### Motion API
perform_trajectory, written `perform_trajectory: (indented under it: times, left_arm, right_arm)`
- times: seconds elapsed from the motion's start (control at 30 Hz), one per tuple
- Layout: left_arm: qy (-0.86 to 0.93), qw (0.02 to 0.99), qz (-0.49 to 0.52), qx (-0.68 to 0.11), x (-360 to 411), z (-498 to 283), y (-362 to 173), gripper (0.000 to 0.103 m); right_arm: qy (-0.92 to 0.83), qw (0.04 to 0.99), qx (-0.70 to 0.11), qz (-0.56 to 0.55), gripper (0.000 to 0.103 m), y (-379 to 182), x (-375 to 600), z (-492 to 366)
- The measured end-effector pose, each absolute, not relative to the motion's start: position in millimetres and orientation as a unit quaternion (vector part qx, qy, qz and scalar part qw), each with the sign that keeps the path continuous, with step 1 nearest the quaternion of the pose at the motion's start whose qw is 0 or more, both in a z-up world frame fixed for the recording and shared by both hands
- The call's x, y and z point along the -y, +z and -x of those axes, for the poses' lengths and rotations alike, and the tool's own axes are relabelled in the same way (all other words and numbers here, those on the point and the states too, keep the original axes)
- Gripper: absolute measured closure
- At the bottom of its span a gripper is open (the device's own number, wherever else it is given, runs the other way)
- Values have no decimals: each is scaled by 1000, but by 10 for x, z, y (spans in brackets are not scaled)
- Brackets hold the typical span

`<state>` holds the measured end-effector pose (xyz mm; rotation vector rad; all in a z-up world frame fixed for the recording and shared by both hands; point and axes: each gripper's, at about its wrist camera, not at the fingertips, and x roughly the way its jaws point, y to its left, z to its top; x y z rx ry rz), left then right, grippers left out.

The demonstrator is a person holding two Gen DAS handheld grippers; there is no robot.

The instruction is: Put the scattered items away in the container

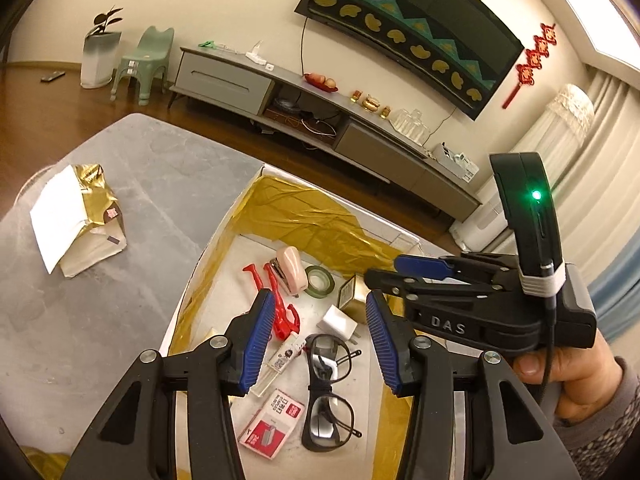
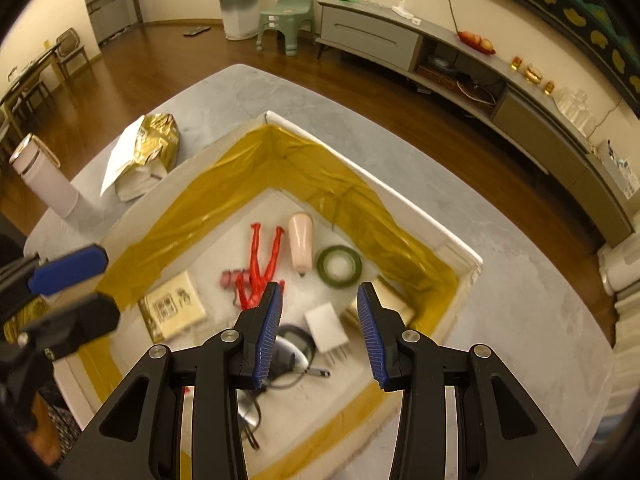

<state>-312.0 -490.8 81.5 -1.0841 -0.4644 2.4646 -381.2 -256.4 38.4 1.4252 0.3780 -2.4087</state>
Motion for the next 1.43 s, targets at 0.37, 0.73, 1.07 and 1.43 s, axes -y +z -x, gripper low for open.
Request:
perform_trajectory:
  times: [0.37, 0.73, 1.07, 1.43]
  left_arm:
    - [903, 208, 367, 85, 4713, 2629, 1073, 49]
    - [911, 227, 342, 31, 4466, 1997, 1260, 48]
    - [911, 241, 332, 29, 4545, 1580, 1297, 47]
    - [914, 244, 322, 27, 4571, 1433, 1365, 47]
  right_arm:
    - [-844, 143, -206, -473, 60, 603, 2420, 3097]
    - [-840, 117, -245, -470, 50, 643, 2306, 2383]
    - [-821, 147, -245, -494, 50, 452, 2367, 1981]
    - [-834, 175, -226, -472, 50, 557, 2488, 1834]
